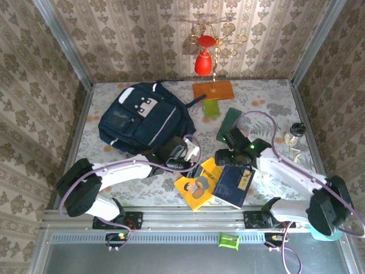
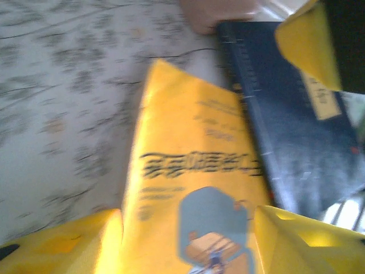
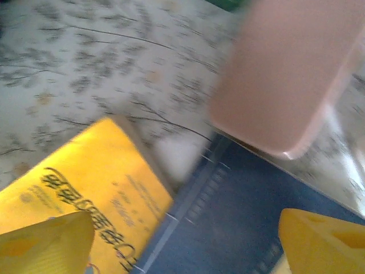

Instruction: Pack books, pencil case, and school supplies into a backpack

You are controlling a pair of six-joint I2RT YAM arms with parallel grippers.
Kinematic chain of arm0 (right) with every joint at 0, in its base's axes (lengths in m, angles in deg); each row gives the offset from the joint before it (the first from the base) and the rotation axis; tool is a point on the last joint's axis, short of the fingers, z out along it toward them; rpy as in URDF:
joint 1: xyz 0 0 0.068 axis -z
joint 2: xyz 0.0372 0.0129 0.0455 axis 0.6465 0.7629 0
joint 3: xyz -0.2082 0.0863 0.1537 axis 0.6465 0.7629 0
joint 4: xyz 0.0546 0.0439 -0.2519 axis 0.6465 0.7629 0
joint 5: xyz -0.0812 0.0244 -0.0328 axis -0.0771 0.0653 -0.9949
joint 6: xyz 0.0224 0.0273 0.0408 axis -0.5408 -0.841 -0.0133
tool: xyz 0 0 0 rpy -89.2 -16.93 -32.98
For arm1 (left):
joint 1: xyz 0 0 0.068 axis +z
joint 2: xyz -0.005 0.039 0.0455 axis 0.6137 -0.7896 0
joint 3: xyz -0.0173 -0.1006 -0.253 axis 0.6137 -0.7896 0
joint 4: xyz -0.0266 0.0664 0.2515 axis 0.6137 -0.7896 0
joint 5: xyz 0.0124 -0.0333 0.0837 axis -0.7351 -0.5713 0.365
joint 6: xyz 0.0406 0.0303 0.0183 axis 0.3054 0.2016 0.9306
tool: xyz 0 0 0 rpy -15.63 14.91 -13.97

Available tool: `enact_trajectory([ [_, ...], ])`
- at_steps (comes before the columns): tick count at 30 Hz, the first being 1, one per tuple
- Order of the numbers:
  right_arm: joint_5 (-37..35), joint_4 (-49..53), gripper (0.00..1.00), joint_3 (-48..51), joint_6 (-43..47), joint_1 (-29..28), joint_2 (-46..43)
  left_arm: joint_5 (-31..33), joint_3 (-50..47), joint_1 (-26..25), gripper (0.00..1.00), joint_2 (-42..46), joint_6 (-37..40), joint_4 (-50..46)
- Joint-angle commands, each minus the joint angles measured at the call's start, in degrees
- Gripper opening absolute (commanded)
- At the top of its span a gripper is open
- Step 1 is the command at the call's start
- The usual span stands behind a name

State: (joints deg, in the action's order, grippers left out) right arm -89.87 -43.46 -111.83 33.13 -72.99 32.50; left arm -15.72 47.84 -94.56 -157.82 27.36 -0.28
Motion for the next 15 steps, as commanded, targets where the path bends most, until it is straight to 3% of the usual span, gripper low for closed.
enact_trajectory([
  [1, -4.7, 9.6, 0.91, 4.5, -8.4, 1.6, -4.7, -11.2, 5.9, -1.1, 0.62, -5.3, -2.5, 3.4],
  [7, 3.6, 5.7, 0.95, 12.6, -12.7, 9.1, -12.1, -13.1, 15.7, -4.4, 0.63, -15.5, -4.8, -5.3],
  [15, 11.6, -1.4, 0.91, 19.8, -14.7, 9.7, -12.8, -14.0, 20.2, -7.1, 0.58, -22.0, -8.0, -5.7],
])
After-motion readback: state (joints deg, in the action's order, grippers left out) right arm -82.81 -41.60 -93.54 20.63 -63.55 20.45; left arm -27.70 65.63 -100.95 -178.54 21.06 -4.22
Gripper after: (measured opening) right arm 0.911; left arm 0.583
